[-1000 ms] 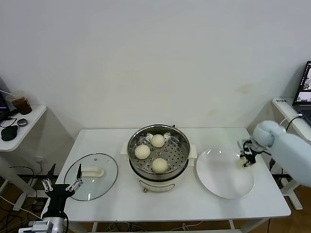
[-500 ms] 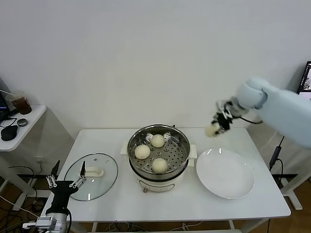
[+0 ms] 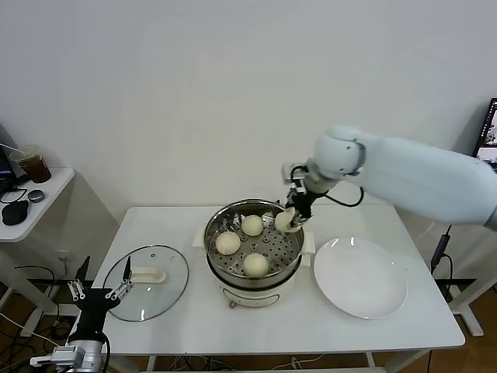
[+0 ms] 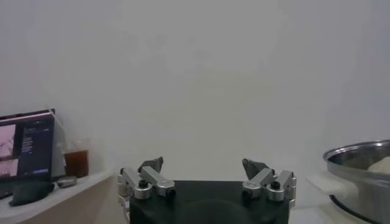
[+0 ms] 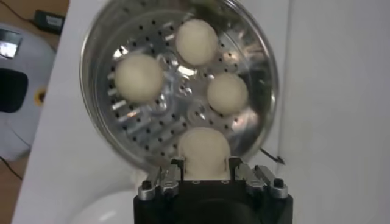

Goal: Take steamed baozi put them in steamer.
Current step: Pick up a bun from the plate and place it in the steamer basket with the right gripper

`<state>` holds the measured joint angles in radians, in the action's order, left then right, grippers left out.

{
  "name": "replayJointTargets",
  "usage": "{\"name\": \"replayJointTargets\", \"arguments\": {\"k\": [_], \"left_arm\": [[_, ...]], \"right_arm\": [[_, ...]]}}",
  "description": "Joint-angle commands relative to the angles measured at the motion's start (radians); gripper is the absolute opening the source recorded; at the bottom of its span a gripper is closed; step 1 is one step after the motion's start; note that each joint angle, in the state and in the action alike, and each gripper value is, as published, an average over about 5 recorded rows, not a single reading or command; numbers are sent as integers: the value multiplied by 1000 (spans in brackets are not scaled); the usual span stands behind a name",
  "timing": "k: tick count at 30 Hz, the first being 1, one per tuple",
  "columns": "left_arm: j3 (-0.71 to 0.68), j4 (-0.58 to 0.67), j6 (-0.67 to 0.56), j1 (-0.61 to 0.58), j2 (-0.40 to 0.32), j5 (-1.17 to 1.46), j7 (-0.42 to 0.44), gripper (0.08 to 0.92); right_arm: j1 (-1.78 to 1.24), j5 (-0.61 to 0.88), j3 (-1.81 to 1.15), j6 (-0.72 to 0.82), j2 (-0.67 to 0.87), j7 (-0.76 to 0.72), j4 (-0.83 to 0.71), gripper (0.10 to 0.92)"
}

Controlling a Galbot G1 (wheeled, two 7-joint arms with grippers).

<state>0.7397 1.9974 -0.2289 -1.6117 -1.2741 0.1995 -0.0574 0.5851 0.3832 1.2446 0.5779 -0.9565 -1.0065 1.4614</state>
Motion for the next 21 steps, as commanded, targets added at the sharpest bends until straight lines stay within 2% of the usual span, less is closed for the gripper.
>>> {"name": "replayJointTargets", "arguments": {"k": [1,10,17,21], "left_arm": [[7,1,0,3,-1,4,0,823],[12,-1,-3,-1,-1,3,3,823],[18,-3,-3,0,0,3,3,823],[16,-6,-4,0,0,3,4,823]], "right_arm": [[-108,-30,22,77,-90,47,-59,451],[-205,-125,-33,43,-128,40,-165,450],[-211,-123,-50,43,-132,37,-162,451],[-182,-93,-61,50,-109,35,-128,515]]}}
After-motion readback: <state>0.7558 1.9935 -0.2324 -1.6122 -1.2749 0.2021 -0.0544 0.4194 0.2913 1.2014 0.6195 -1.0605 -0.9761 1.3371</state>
